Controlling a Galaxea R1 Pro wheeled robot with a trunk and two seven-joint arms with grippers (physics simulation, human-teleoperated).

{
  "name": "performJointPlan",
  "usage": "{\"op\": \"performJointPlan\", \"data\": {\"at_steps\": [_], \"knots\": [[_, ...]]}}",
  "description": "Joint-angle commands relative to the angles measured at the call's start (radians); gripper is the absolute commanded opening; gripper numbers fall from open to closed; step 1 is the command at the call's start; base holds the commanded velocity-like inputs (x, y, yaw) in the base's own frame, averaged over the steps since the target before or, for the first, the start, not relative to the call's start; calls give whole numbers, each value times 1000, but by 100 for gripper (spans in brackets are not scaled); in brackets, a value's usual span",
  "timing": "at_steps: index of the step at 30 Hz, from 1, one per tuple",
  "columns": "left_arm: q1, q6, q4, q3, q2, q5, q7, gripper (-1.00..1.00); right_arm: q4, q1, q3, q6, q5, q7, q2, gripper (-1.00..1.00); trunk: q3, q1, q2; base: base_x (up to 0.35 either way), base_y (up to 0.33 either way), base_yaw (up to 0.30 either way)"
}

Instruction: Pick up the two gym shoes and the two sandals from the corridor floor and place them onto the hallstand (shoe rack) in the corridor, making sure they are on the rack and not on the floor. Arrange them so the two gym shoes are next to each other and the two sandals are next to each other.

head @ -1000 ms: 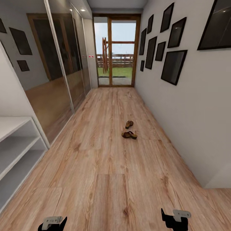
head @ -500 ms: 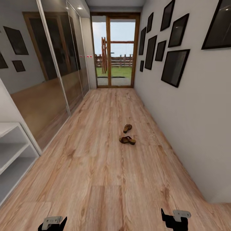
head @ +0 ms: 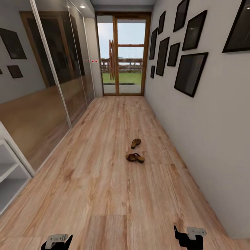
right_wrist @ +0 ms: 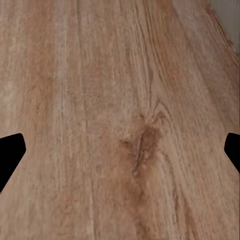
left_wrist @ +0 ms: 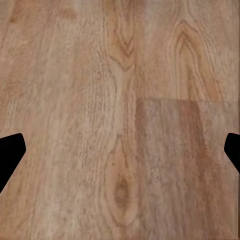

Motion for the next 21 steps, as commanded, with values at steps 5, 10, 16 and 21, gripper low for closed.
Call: {"op": "performJointPlan", "data": {"at_steps": [5,10,16,21], "knots": [[-1,-3,0,8,0,-6,-6,100,1,-1,-6,-3,11,-4,0,100,-1,0,0,301,-135,0],[-1,-3,0,9,0,-6,-6,100,1,-1,-5,-3,11,-4,0,100,-1,0,0,300,-136,0],[-1,-3,0,9,0,-5,-6,100,1,-1,-6,-3,10,-4,0,100,-1,0,0,299,-136,0],[-1,-3,0,9,0,-6,-6,100,1,-1,-6,-4,11,-3,-1,100,-1,0,0,298,-138,0]]}}
